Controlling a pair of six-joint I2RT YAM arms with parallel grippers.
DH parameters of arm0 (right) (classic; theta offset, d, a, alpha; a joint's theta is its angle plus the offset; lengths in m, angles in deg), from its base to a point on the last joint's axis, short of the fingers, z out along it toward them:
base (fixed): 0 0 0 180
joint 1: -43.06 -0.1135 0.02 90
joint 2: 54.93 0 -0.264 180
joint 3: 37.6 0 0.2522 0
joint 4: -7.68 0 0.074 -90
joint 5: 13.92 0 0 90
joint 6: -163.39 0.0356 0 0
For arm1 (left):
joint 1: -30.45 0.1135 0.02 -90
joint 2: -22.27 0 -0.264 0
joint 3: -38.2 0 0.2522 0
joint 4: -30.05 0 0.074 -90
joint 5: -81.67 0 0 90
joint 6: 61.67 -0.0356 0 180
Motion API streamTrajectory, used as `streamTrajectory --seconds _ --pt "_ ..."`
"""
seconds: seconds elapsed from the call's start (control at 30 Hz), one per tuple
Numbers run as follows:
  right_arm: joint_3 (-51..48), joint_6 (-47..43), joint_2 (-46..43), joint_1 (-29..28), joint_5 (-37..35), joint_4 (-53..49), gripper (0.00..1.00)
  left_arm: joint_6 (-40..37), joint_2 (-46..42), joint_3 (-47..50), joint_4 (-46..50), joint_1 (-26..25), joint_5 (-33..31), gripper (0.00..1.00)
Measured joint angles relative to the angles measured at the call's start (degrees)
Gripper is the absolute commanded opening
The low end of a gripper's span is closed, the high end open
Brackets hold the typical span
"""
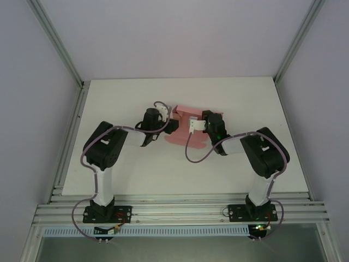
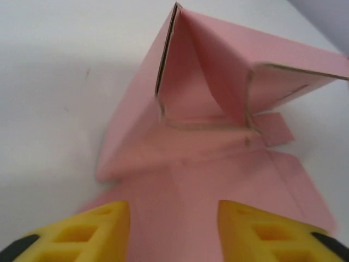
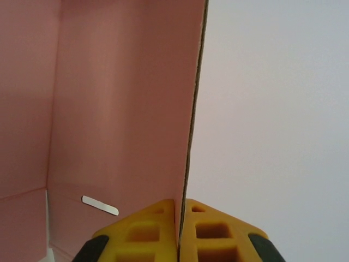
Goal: Assemble paper box
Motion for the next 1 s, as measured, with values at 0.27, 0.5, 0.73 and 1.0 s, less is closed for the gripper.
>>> streamTrajectory --seconds 0.27,0.5,0.73,1.0 --pt "0.0 2.6 -6.9 0.1 2.5 -11.0 0.00 0.7 -16.5 12.0 1.2 1.8 0.6 0.54" --pt "0.0 5.6 -14.2 -2.1 5.2 -21.0 0.00 1.2 -23.2 17.8 6.0 3.8 -3.8 0.56" --pt "0.0 7.0 -13.9 -4.1 7.5 -22.4 0.00 4.2 -33.0 23.7 7.5 6.1 -13.3 0.54" --pt "-1.3 5.0 -7.0 -4.9 8.7 -11.0 0.00 2.9 -18.1 15.7 8.7 6.6 -9.0 0.43"
